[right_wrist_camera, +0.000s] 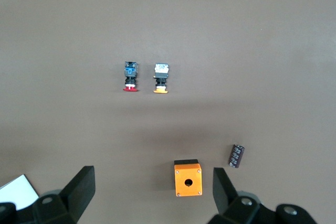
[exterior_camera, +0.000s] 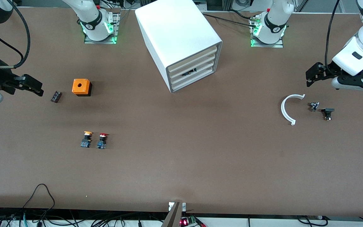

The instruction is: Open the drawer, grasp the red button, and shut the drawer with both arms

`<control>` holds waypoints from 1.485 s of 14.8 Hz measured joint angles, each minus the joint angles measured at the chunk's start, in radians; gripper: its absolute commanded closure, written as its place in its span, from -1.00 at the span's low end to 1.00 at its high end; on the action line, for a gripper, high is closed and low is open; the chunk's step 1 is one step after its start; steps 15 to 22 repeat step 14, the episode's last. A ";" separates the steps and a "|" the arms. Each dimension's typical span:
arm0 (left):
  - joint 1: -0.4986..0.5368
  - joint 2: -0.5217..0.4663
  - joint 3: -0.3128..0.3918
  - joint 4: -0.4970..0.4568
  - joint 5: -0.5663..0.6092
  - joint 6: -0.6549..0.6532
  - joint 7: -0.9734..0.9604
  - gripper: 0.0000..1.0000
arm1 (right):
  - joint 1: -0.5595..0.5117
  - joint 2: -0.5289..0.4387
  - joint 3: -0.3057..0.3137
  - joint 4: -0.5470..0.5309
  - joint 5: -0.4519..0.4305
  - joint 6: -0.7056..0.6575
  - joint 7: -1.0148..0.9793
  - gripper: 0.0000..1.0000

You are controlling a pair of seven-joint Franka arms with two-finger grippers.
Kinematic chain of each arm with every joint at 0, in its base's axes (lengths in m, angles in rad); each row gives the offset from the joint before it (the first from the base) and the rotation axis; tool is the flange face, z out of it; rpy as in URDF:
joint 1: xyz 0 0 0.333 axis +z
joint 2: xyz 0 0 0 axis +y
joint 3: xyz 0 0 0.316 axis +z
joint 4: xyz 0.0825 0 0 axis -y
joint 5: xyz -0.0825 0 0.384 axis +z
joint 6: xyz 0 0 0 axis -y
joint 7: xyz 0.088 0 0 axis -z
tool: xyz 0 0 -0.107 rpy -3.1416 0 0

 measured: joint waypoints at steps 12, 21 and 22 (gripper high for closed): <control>0.000 0.000 0.000 0.000 0.000 0.000 0.000 -1.00 | 0.000 0.002 0.000 0.040 0.000 -0.002 -0.003 -0.99; 0.000 0.000 0.000 0.000 0.000 0.000 0.000 -1.00 | 0.000 0.002 0.000 0.040 0.000 -0.002 -0.003 -0.99; 0.000 0.000 0.000 0.000 0.000 0.000 0.000 -1.00 | 0.000 0.002 0.000 0.040 0.000 -0.002 -0.003 -0.99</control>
